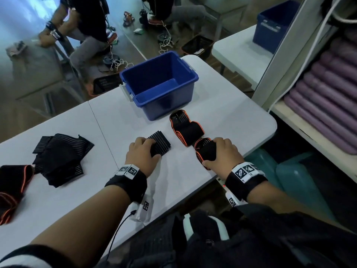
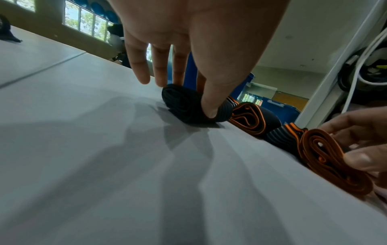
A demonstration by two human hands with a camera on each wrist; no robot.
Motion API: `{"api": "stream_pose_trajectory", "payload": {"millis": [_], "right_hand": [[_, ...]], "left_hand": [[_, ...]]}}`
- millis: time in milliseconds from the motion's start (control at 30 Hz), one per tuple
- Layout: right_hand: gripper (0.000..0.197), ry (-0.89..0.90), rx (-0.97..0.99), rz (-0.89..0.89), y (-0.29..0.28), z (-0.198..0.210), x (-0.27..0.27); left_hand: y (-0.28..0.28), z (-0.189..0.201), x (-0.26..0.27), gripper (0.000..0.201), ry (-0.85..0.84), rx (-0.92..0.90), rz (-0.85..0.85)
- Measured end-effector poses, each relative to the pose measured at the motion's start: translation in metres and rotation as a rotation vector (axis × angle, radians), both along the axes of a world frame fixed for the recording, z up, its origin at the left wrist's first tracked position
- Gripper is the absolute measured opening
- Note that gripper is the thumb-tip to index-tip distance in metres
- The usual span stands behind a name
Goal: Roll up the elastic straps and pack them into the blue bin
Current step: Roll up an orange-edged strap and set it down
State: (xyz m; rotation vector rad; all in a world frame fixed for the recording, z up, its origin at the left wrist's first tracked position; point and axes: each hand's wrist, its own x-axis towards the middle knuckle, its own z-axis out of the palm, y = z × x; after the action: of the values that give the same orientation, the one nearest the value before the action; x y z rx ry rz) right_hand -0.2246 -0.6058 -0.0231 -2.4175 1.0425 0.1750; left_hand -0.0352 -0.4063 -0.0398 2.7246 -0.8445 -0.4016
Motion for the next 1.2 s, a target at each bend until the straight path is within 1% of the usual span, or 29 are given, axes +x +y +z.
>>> {"api": "stream_pose_trajectory", "payload": {"millis": [100, 167, 267, 367, 467, 633, 700, 833, 967, 1133, 1200], "right_hand": [[0.067, -0.025, -0.054, 0.011, -0.008, 0.013, 0.003], [0.058, -0.113, -0.058, -0.001, -0.012, 0.024, 0.009], [0.042, -0.247, 0.059, 0.048, -0.008, 0.04, 0.034], [0.034, -0.281, 0.132, 0.179, 0.017, 0.048, 0.067], [0.031, -0.256, 0.207, 0.297, 0.056, 0.049, 0.099], [0.029, -0.191, 0.236, 0.536, 0.124, 0.049, 0.136], [0.027, -0.159, 0.247, 0.606, 0.149, 0.048, 0.148], [0.024, -0.122, 0.233, 0.706, 0.194, 0.044, 0.173], [0.022, -0.101, 0.219, 0.775, 0.234, 0.04, 0.194], [0.019, -0.079, 0.172, 0.845, 0.28, 0.033, 0.22], [0.02, -0.068, 0.149, 0.861, 0.299, 0.03, 0.229]], "left_hand": [[0.004, 0.004, -0.005, 0.057, 0.01, -0.103, 0.077], [0.011, 0.006, -0.006, 0.05, 0.021, -0.175, 0.145], [0.031, 0.006, -0.004, 0.038, 0.04, -0.242, 0.256], [0.061, 0.006, -0.003, 0.036, 0.049, -0.263, 0.362], [0.101, 0.008, -0.002, 0.036, 0.045, -0.293, 0.478], [0.178, 0.014, -0.003, 0.035, 0.028, -0.314, 0.677], [0.21, 0.015, -0.005, 0.033, 0.013, -0.309, 0.745], [0.269, 0.016, -0.008, 0.033, 0.002, -0.299, 0.857], [0.317, 0.018, -0.004, 0.031, -0.005, -0.308, 0.93], [0.371, 0.02, 0.017, 0.027, -0.045, -0.315, 1.003], [0.388, 0.021, 0.029, 0.025, -0.049, -0.317, 1.007]]}}
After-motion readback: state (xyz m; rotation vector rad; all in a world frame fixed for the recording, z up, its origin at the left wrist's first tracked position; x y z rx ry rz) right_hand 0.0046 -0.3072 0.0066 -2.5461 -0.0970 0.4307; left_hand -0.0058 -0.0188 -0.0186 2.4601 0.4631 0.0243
